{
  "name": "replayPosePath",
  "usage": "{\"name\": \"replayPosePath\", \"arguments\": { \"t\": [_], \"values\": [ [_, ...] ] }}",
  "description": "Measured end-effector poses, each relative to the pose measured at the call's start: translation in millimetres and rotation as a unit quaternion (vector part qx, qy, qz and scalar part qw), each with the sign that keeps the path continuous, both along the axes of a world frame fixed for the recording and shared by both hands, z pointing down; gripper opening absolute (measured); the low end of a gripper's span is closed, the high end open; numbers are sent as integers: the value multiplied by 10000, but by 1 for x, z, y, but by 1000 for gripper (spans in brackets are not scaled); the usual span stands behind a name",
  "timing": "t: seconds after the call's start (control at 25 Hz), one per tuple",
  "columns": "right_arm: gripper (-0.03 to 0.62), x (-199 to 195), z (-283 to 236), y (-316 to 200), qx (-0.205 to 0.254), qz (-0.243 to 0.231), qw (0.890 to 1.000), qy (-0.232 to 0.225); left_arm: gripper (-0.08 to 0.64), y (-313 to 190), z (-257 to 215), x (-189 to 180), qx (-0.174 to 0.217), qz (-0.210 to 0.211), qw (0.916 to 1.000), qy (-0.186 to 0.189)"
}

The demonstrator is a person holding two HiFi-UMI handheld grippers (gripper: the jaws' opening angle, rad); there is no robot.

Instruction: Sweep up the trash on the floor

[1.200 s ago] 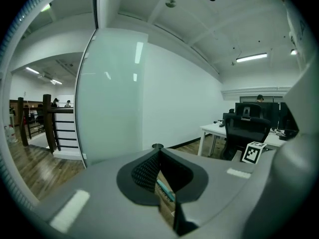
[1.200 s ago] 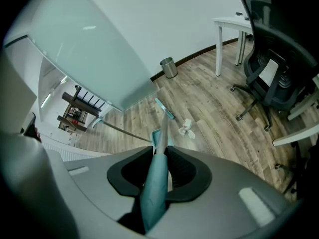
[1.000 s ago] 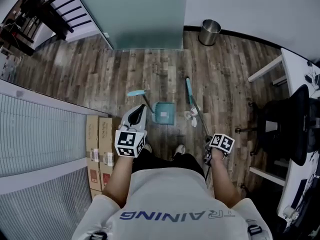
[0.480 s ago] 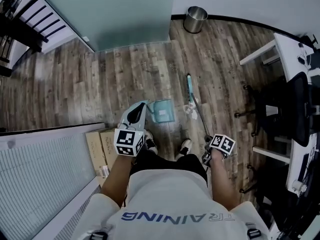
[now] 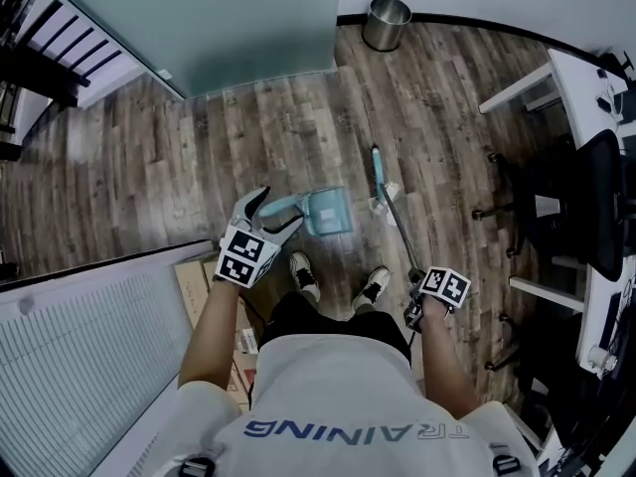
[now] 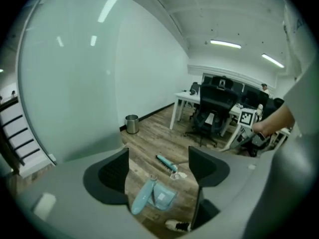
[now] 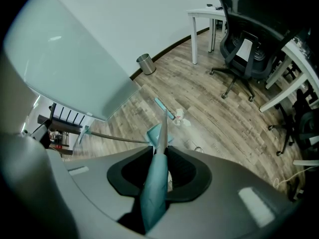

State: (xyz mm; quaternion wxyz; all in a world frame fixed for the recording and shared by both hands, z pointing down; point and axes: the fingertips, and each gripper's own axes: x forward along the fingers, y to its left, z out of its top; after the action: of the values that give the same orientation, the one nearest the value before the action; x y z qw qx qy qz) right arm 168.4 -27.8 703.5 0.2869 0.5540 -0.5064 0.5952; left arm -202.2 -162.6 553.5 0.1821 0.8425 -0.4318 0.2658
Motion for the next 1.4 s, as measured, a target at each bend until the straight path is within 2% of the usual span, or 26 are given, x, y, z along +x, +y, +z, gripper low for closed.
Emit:
{"name": "replayPosePath", "arguments": {
  "t": [0.08,0.2,0.32,0.48,0.64,0.8,0.92,0.96,1.0,1.2,1.4],
  "values": [
    [110,2,2,5,-35,-13,10000,3,374,2,14,3,-151,499,9974,-497],
    [110,7,3,11,-78,-26,10000,-7,383,0,47,7,-318,1201,9854,-1162],
    [110,11,4,14,-97,-27,9999,-5,388,-3,86,9,-699,1656,9729,-1452],
    [110,20,0,19,-56,-58,9999,94,388,-8,140,9,-1178,2011,9556,-1802],
    [110,32,-3,24,-35,19,9999,154,387,-7,182,8,-1734,2099,9444,-1842],
    [110,42,0,32,-72,199,9995,219,370,-8,205,11,-2030,2087,9419,-1674],
    [110,51,0,39,-104,359,9990,247,227,-8,210,15,-2074,2089,9406,-1691],
    [110,55,0,40,-123,402,9988,255,149,-8,211,15,-2106,2085,9393,-1729],
    [110,58,0,42,-144,432,9986,267,101,-7,214,15,-2146,2068,9382,-1762],
    [110,76,3,40,-220,458,9979,412,92,-14,220,26,-2165,2056,9342,-1950],
    [110,96,8,27,-284,438,9963,681,91,-13,223,28,-2261,2128,9299,-1970]
  ]
}}
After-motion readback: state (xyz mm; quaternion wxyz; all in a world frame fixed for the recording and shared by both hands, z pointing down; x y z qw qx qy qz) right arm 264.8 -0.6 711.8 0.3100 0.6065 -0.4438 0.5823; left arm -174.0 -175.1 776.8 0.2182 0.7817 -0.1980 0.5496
